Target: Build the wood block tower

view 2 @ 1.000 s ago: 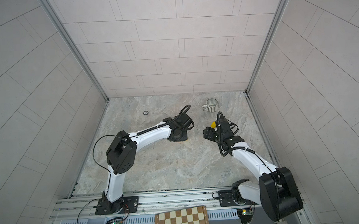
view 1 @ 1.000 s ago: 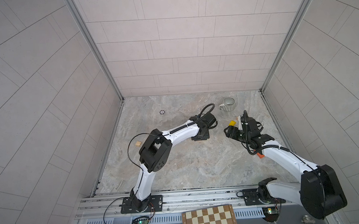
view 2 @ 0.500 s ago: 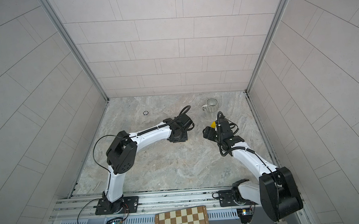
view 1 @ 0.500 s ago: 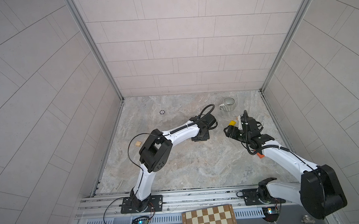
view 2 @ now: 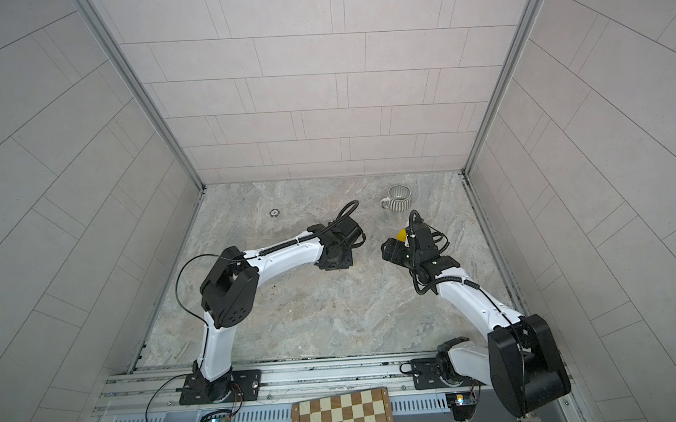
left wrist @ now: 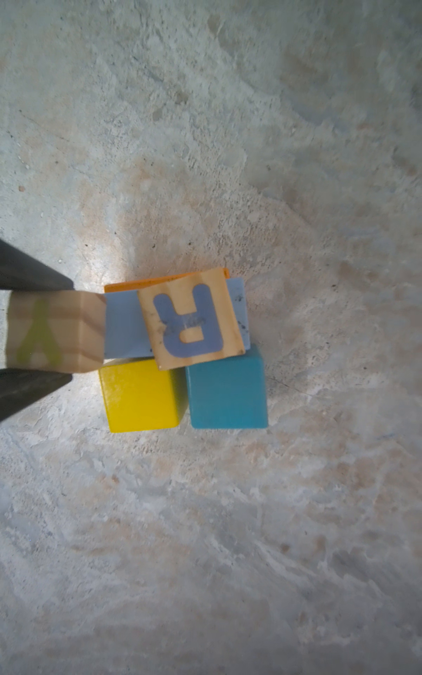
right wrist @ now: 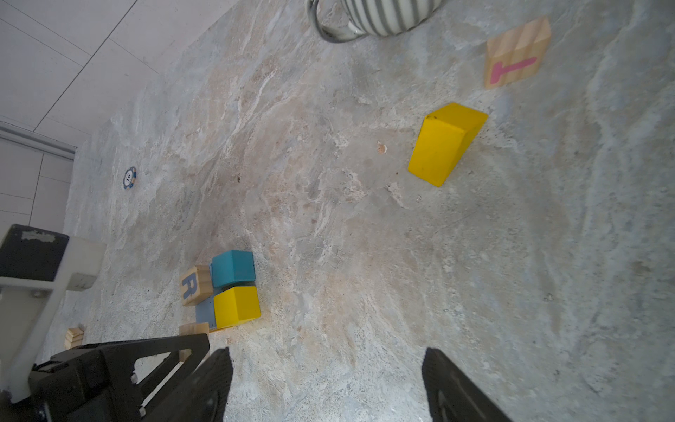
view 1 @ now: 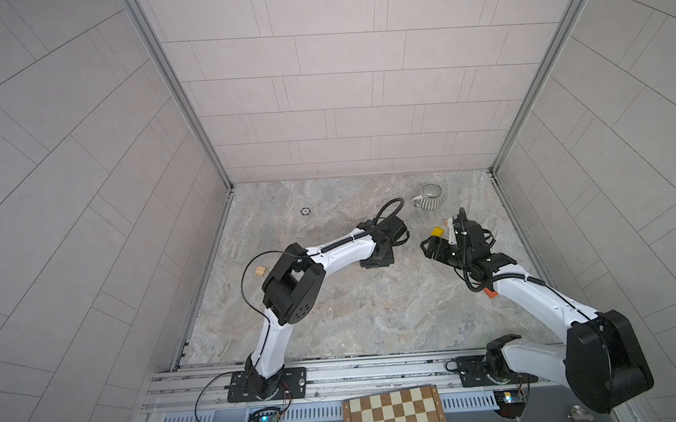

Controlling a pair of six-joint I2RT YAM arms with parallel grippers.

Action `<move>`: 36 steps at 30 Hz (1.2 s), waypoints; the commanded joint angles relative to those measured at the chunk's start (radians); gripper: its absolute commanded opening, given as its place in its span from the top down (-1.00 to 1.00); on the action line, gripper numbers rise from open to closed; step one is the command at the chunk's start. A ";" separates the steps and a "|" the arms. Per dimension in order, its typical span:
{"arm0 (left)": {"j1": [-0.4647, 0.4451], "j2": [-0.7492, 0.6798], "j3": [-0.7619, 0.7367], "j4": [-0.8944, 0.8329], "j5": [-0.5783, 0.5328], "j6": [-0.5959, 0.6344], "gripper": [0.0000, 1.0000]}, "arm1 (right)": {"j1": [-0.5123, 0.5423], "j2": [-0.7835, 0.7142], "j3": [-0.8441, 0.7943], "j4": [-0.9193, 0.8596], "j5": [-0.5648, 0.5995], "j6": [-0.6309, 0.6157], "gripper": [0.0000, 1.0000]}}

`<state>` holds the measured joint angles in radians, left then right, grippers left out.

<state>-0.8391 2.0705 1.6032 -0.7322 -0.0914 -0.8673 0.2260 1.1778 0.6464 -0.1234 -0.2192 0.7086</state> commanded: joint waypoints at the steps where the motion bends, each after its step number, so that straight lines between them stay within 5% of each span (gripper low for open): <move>1: 0.009 -0.002 0.020 -0.023 -0.002 0.002 0.43 | -0.005 -0.018 -0.014 0.006 0.002 0.014 -0.67; 36: 0.002 0.007 0.041 -0.052 0.001 -0.003 0.44 | -0.005 -0.021 -0.021 0.040 -0.012 0.020 -0.68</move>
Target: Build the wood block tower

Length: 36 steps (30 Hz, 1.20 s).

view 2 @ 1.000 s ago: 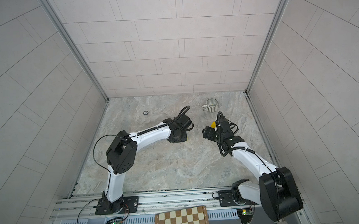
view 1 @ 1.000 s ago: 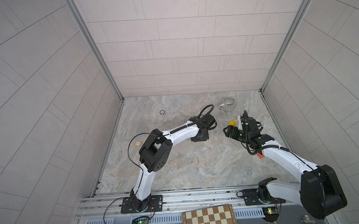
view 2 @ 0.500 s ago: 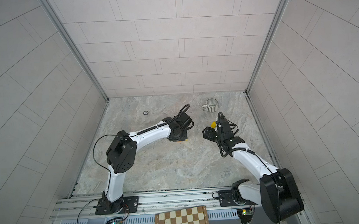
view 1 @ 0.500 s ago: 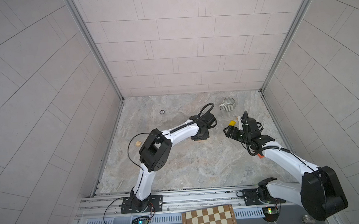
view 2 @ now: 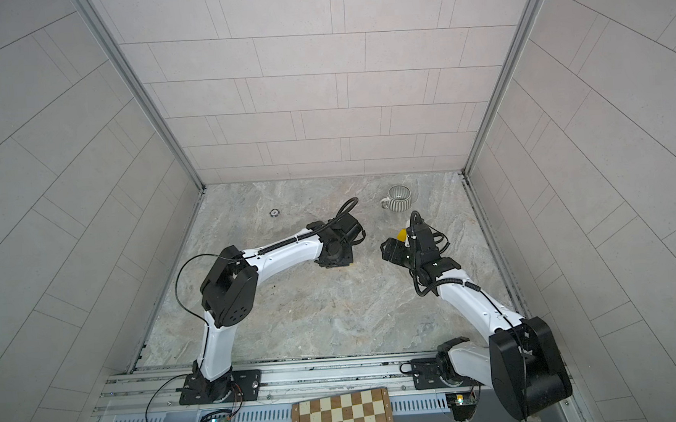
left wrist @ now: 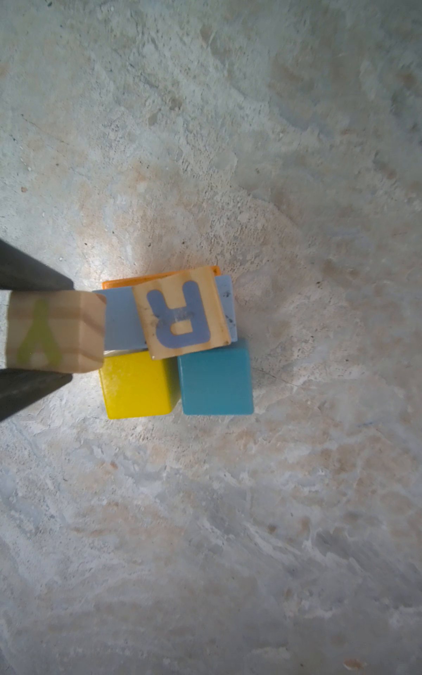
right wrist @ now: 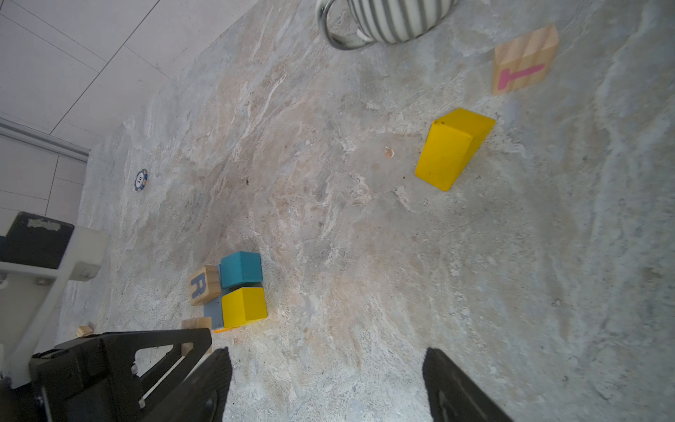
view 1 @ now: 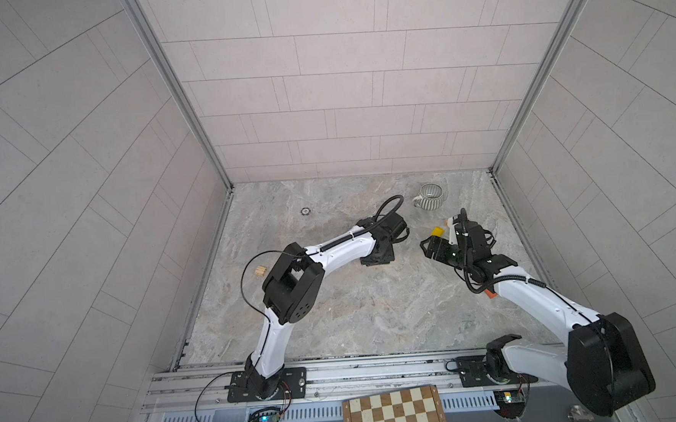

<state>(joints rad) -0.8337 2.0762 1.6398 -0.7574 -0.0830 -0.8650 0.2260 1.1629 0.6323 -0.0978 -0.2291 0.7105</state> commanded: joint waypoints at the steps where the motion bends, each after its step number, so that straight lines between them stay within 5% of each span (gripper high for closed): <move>1: -0.004 0.001 0.003 -0.028 -0.008 -0.006 0.44 | -0.004 -0.005 -0.006 0.014 -0.004 0.019 -0.68; 36: 0.006 0.024 0.034 -0.048 0.002 -0.011 0.44 | -0.005 -0.002 -0.008 0.019 -0.010 0.024 -0.70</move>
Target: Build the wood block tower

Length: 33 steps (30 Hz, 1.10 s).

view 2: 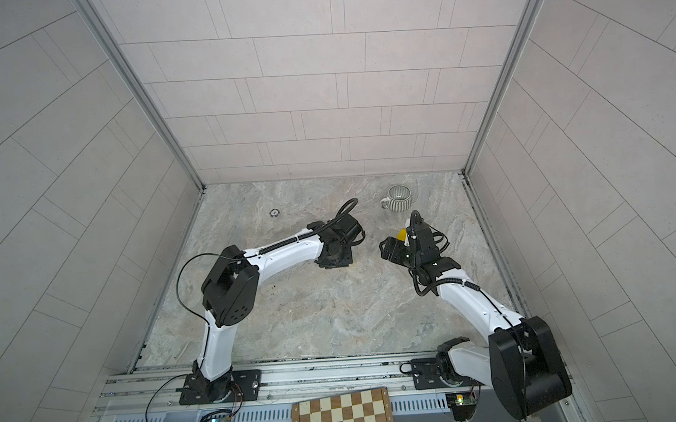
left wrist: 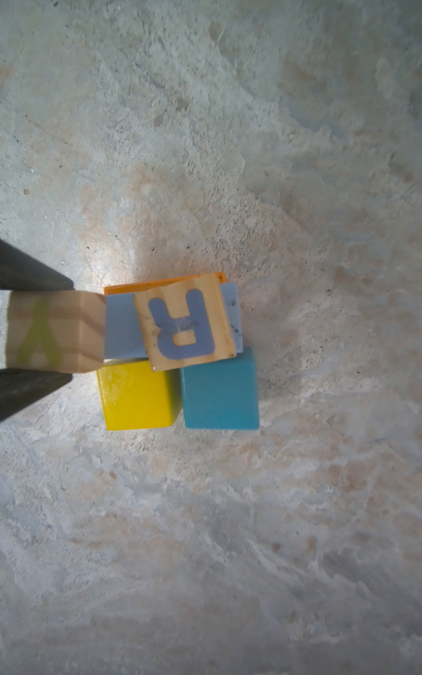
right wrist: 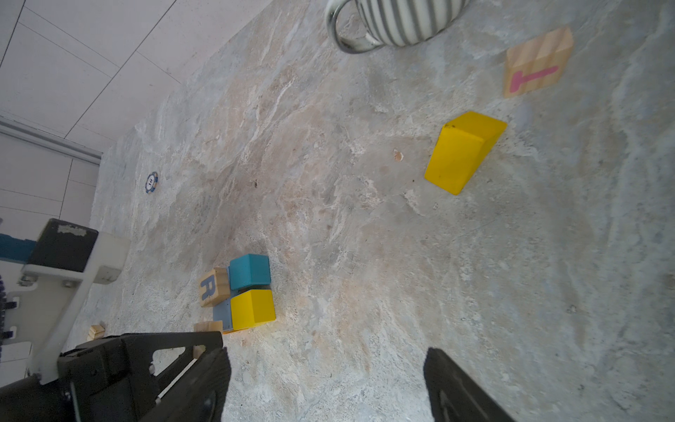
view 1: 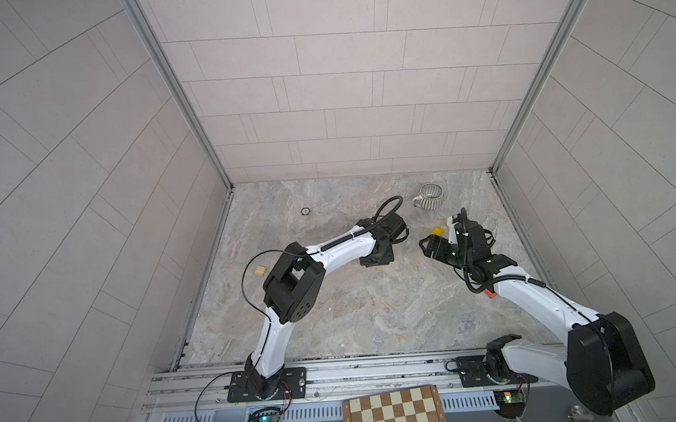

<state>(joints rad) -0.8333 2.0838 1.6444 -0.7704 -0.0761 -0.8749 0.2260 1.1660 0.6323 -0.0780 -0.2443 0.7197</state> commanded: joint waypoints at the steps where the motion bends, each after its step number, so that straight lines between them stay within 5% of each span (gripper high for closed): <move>1: 0.006 0.018 0.032 -0.039 -0.004 -0.002 0.44 | -0.005 -0.005 -0.007 -0.001 0.004 0.014 -0.70; 33: 0.031 0.053 0.090 -0.073 -0.004 0.019 0.43 | -0.005 -0.003 -0.008 0.001 0.001 0.017 -0.71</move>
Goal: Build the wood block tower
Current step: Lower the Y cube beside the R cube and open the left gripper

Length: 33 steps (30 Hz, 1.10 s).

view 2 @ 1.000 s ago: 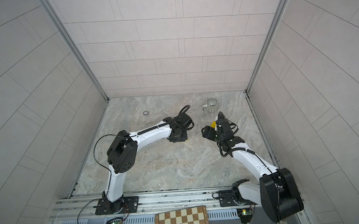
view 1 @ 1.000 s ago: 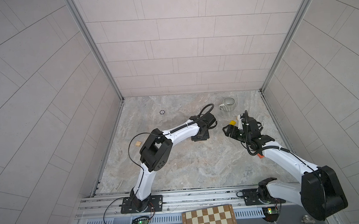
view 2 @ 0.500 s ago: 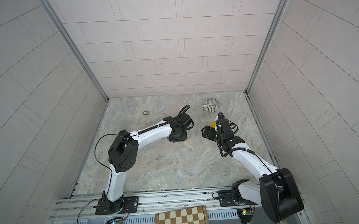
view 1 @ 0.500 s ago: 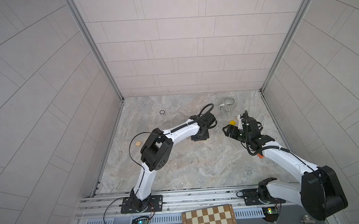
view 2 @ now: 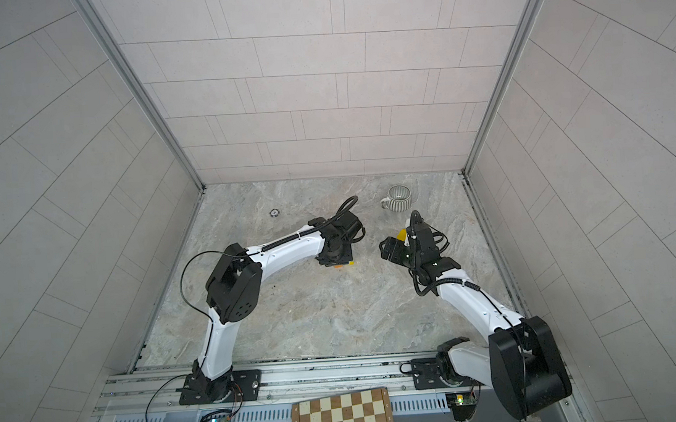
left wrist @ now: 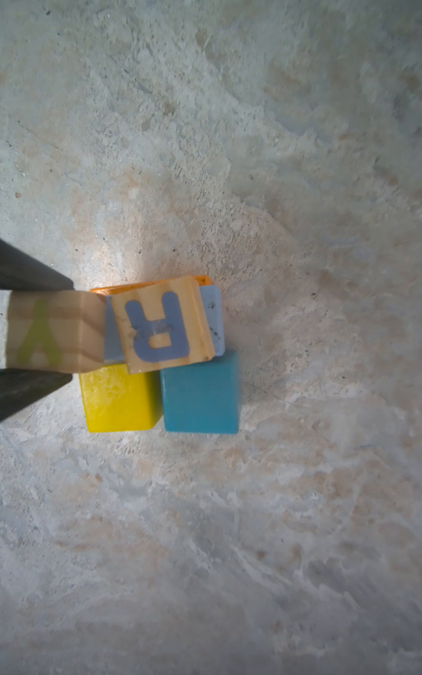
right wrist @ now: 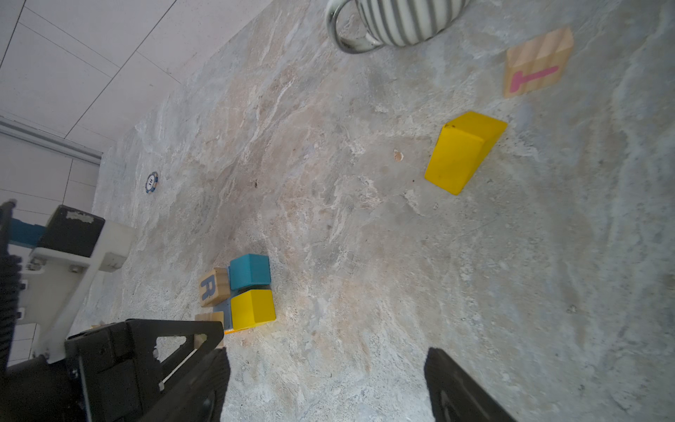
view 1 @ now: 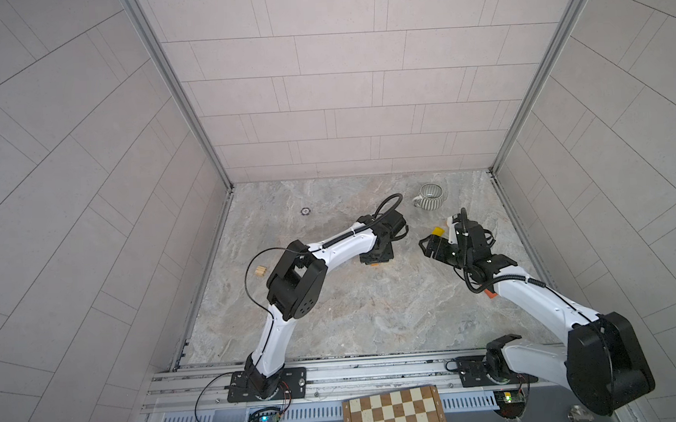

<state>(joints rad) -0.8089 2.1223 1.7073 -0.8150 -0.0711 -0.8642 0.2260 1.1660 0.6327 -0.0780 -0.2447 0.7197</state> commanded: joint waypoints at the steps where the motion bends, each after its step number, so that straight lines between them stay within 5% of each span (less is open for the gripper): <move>1: 0.007 0.015 0.030 -0.028 -0.009 0.008 0.43 | -0.005 -0.003 -0.008 0.001 0.001 0.017 -0.72; 33: 0.011 0.057 0.071 -0.030 0.006 0.010 0.30 | -0.005 -0.005 -0.008 0.001 0.004 0.016 -0.73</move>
<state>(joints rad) -0.8032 2.1643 1.7496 -0.8200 -0.0631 -0.8631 0.2260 1.1660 0.6327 -0.0780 -0.2443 0.7193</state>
